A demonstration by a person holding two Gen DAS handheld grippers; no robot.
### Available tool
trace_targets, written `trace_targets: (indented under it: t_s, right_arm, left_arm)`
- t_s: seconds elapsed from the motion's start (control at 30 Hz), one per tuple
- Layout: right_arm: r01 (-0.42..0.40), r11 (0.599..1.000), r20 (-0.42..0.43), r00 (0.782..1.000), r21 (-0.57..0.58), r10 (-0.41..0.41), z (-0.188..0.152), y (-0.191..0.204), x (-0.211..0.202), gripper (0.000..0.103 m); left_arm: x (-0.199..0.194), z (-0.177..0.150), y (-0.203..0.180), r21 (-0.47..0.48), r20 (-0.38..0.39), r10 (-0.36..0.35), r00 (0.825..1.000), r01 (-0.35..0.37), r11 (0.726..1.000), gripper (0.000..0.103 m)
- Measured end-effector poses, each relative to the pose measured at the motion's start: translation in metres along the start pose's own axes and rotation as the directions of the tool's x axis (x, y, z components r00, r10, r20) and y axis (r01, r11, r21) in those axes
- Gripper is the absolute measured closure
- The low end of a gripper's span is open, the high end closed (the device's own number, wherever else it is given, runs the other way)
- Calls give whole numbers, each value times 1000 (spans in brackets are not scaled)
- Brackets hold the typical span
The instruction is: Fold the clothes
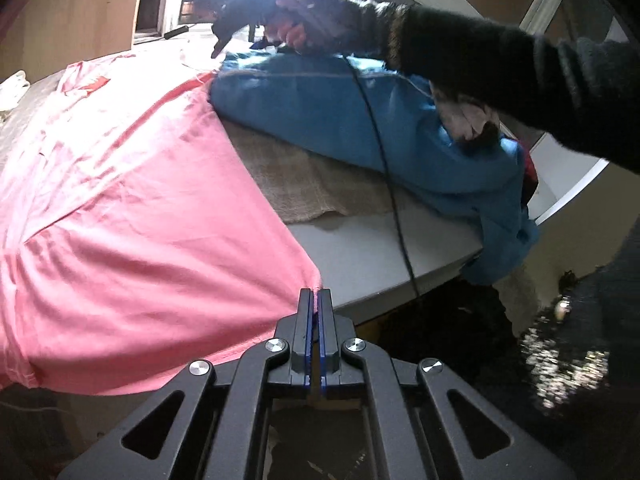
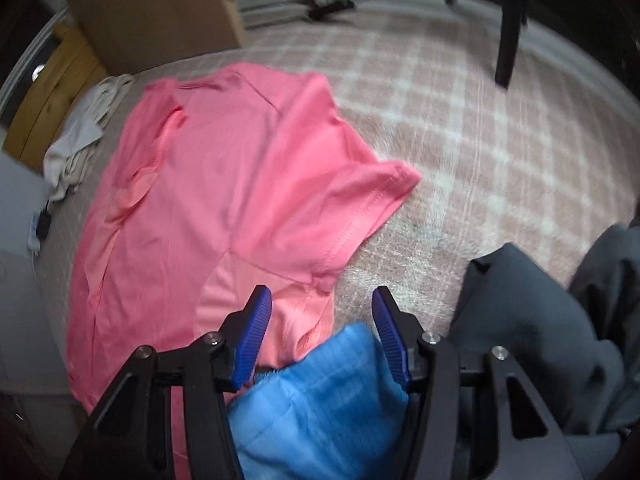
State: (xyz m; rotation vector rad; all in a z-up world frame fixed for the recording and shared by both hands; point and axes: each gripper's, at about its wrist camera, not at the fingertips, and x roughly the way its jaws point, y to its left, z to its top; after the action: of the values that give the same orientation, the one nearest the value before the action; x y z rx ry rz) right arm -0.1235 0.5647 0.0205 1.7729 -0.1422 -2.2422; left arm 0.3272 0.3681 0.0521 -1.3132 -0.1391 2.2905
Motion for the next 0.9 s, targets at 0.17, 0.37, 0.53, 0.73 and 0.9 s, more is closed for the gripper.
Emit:
trace_targets:
  t_s: [0.17, 0.37, 0.53, 0.73, 0.9]
  right_arm:
    - [-25, 1000, 29, 999, 14, 24, 1, 12, 10, 54]
    - [3, 999, 33, 999, -44, -1, 4, 33, 14, 98]
    - [25, 1000, 90, 996, -6, -24, 12, 51, -17, 98]
    - [103, 982, 111, 990, -157, -86, 35, 128, -29, 98]
    - [157, 965, 82, 986, -208, -143, 53, 175, 16, 98]
  left_arm:
    - [-17, -1, 13, -33, 15, -5, 1000, 5, 999, 102]
    - [-15, 3, 22, -76, 24, -20, 1000, 21, 997, 102]
    - [-38, -5, 41, -170, 80, 21, 997, -7, 985, 102]
    - [-79, -35, 90, -342, 106, 175, 979, -129, 931, 102]
    - [-80, -58, 123, -405, 60, 247, 967, -203, 891, 102]
